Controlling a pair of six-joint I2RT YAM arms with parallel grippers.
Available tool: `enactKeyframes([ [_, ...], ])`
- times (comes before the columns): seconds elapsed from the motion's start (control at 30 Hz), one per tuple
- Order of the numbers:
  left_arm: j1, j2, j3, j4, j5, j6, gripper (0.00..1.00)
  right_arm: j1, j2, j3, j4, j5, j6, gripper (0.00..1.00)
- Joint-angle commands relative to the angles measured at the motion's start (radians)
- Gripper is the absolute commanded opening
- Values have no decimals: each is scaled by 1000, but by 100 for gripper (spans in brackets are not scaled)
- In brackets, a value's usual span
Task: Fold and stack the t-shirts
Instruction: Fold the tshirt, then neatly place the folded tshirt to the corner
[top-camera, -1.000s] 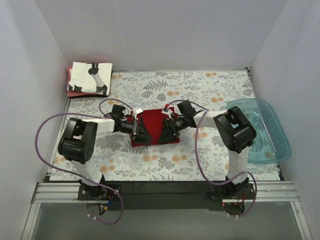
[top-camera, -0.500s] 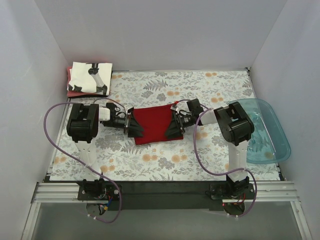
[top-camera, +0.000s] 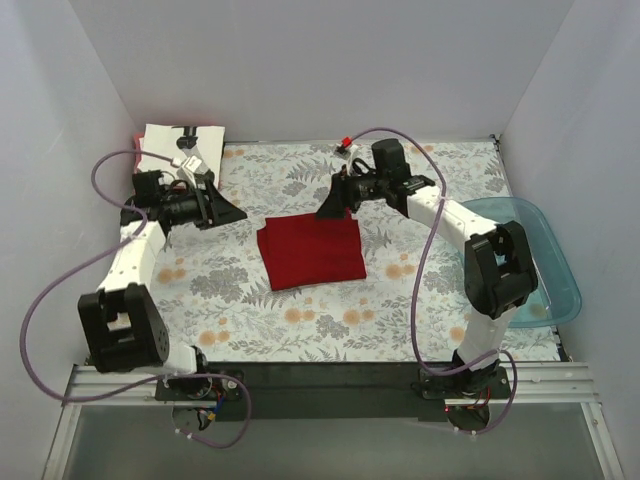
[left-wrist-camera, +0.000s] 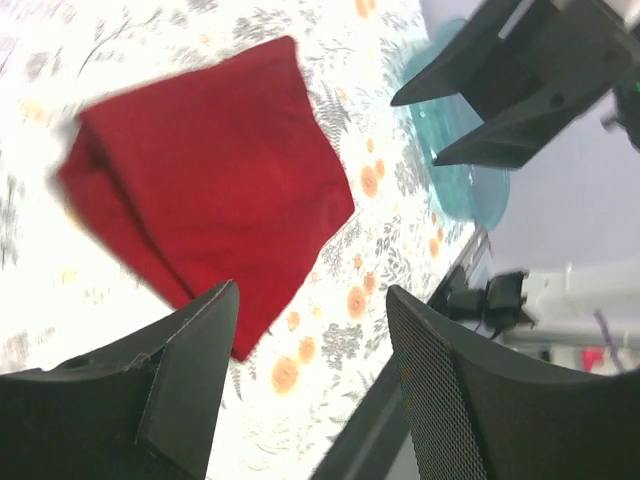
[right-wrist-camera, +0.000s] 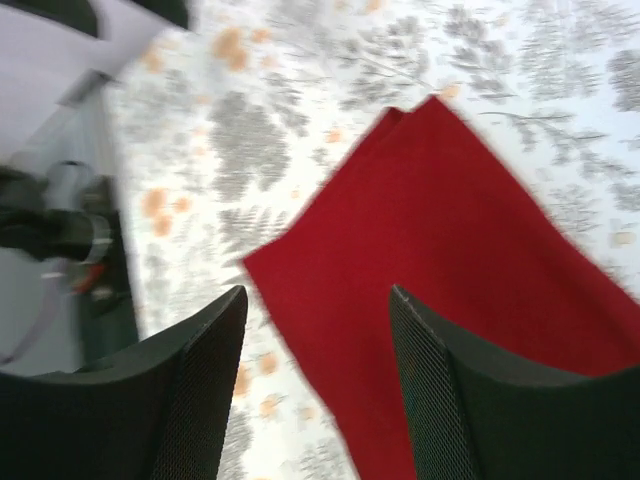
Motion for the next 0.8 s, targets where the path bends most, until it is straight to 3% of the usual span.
enactKeyframes([
  [0.0,63,-106,-156,63,-164,-255,60,168,-6,59,-229,431,-317,65],
  [0.1,115,-205,-281,63,-200,-424,61,316,0,56,-228,667,-457,64],
  [0.3,121,-338,-450,88,-309,-544,71,521,52,60,-197,871,-575,64],
  [0.43,121,-357,-481,79,-349,-571,77,590,77,33,-149,914,-621,62],
  [0.77,121,-331,-490,71,-421,-590,82,660,186,53,-134,894,-640,59],
])
